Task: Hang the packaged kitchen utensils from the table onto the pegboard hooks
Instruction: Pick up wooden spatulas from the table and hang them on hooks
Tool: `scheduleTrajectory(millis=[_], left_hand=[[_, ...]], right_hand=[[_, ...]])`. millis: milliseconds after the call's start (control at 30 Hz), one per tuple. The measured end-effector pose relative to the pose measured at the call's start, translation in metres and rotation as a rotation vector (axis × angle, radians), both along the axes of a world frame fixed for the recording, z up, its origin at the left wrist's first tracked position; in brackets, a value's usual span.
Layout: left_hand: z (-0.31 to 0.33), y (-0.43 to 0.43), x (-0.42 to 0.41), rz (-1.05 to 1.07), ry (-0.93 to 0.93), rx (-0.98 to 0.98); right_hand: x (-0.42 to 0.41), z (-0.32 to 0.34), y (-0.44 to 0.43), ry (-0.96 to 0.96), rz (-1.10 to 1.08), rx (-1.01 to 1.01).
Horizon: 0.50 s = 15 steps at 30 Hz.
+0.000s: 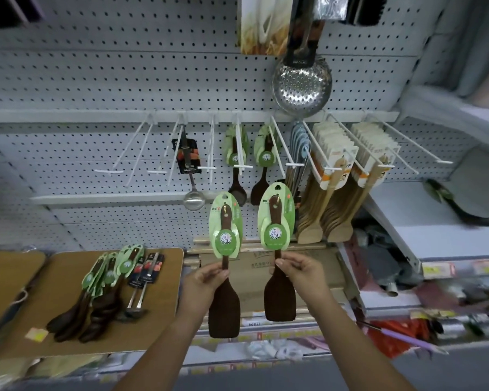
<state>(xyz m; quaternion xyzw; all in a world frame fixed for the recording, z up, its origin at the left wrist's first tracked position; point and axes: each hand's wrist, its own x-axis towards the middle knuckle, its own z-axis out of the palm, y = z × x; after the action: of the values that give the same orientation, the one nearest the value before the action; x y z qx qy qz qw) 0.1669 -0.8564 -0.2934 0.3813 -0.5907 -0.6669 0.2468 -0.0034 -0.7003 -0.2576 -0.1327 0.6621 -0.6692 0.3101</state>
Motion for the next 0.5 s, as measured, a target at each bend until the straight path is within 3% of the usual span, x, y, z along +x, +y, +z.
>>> scheduleTrajectory(millis=[500], left_hand=[[0.004,0.007,-0.012,-0.002,0.036,-0.022]], right_hand=[[-0.012,0.011,0.000,0.084,-0.031,-0.004]])
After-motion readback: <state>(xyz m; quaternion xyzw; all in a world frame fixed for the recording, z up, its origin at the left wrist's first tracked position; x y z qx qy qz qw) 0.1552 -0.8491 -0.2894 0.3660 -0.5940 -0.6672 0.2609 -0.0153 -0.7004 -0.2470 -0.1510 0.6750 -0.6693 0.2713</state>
